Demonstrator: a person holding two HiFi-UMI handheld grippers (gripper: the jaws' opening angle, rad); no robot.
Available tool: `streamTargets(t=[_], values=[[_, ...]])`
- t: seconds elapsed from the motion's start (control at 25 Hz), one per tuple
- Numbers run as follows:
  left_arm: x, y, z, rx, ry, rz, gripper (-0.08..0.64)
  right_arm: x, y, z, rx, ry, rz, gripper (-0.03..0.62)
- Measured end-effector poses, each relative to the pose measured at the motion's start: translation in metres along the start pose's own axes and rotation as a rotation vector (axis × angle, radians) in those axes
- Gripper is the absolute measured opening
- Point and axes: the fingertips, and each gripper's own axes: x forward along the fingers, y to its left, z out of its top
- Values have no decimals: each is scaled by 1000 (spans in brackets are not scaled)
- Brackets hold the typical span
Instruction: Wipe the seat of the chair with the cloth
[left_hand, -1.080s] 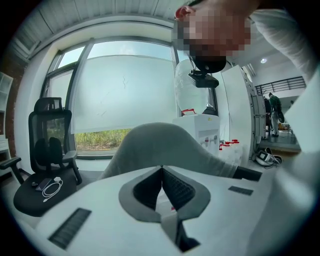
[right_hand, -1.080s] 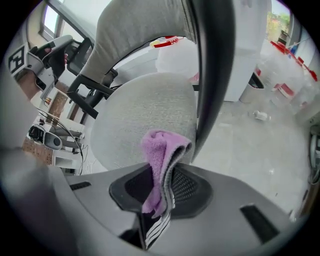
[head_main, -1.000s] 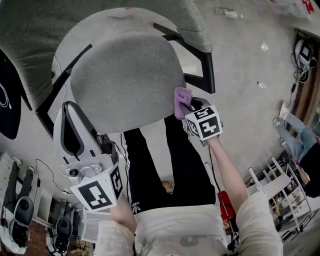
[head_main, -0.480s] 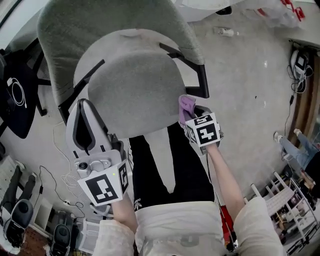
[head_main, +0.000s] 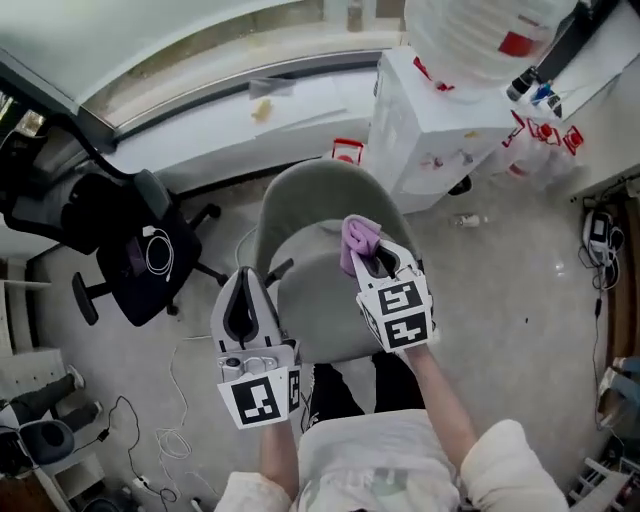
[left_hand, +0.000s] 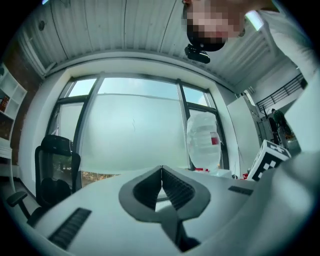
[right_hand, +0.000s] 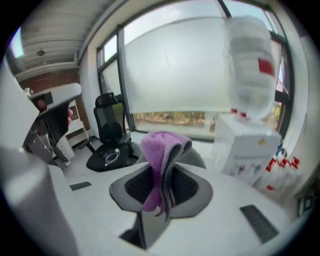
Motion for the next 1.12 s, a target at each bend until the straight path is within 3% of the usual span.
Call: streamTargets(t=[0.2, 0.4, 0.8, 1.12], values=[[-19, 4, 82, -19, -91, 4, 14, -89, 26, 128, -67, -328, -33, 89], [-39, -1, 126, -5, -152, -42, 14, -155, 52, 170, -53, -513, 14, 89], [-41, -24, 145, 5, -194, -130, 14, -195, 79, 175, -108, -590, 45, 89], [-35, -25, 154, -31, -233, -143, 14, -209, 73, 187, -149, -611, 3, 89]])
